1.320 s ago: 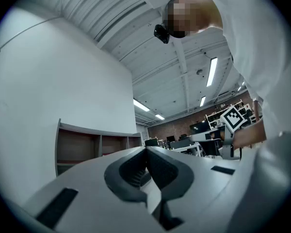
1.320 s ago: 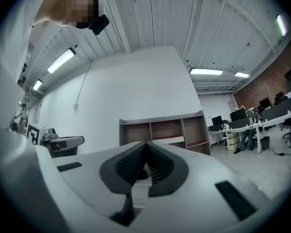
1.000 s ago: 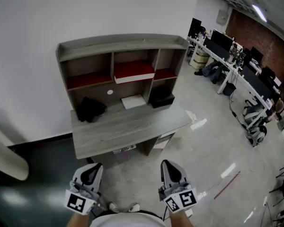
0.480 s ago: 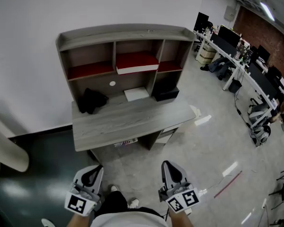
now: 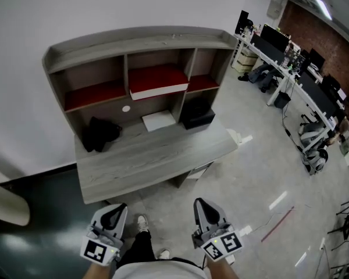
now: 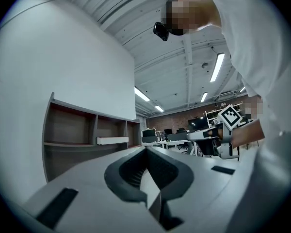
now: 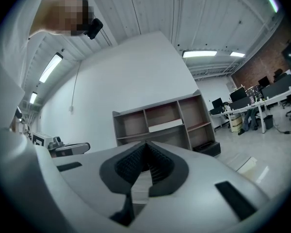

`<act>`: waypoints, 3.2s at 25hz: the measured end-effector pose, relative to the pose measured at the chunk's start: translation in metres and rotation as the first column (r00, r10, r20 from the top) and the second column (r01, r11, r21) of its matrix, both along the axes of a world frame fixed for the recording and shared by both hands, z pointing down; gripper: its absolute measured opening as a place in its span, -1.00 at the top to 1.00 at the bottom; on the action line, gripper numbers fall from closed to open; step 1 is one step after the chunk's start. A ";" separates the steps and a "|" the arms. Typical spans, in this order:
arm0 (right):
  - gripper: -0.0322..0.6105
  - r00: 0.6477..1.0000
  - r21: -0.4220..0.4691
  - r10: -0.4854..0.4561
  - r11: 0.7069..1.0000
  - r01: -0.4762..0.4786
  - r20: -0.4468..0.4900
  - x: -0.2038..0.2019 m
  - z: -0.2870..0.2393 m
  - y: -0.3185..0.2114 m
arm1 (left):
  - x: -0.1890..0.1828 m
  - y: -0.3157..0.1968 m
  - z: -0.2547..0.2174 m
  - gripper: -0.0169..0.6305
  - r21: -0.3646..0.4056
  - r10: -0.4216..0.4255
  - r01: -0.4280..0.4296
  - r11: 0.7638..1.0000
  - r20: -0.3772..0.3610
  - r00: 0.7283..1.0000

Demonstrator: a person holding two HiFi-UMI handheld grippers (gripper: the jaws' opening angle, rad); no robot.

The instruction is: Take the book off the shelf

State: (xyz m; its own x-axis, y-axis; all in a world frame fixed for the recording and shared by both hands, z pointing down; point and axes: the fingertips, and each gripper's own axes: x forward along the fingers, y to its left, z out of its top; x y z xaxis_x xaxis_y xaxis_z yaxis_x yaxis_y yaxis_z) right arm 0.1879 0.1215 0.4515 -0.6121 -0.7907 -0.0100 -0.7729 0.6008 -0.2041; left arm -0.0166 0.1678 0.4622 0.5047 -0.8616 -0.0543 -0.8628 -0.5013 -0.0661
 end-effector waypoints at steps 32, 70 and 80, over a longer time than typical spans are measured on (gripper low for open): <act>0.83 0.997 -0.005 -0.075 0.997 0.075 -0.025 -0.105 -0.037 -0.252 | -0.065 -0.266 -0.021 0.90 0.050 0.028 -0.024 0.998 -0.080 0.996; 0.16 0.901 -0.330 -0.086 0.912 0.243 0.426 -0.135 -0.002 -0.409 | -0.063 -0.297 -0.013 0.90 0.032 -0.044 0.048 0.998 -0.123 0.991; -0.07 0.754 -0.417 0.061 0.861 0.292 0.654 -0.123 0.014 -0.433 | -0.071 -0.295 -0.012 0.90 0.036 -0.049 0.054 0.998 -0.130 0.990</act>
State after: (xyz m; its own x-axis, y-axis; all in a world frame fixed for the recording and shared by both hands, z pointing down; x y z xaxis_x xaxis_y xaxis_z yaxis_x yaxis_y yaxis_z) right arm 0.0648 -0.3115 0.4652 -0.6865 -0.7231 -0.0763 -0.2878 0.3666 -0.8847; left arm -0.0871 -0.1276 0.4507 0.4465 -0.8821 -0.1503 -0.8898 -0.4554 0.0288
